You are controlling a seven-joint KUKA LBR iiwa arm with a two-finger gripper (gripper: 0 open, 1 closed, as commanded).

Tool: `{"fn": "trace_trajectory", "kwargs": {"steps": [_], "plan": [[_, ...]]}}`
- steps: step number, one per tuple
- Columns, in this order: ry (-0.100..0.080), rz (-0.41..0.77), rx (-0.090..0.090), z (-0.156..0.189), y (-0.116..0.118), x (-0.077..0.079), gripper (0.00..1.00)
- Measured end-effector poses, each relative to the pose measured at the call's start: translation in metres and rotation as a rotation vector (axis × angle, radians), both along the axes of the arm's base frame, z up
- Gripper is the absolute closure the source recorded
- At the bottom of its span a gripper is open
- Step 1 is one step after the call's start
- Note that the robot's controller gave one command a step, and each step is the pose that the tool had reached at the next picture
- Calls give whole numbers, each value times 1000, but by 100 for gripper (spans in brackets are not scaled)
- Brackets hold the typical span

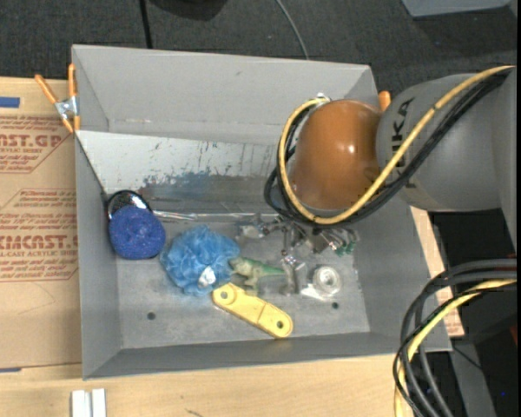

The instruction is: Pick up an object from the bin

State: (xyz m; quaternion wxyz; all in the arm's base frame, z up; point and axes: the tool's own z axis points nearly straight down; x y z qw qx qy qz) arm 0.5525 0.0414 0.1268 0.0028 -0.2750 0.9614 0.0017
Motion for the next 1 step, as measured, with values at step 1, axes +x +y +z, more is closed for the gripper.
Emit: {"fn": "trace_trajectory", "kwargs": {"steps": [1], "plan": [[-13,84,-6,29,-33,-4,0]]}}
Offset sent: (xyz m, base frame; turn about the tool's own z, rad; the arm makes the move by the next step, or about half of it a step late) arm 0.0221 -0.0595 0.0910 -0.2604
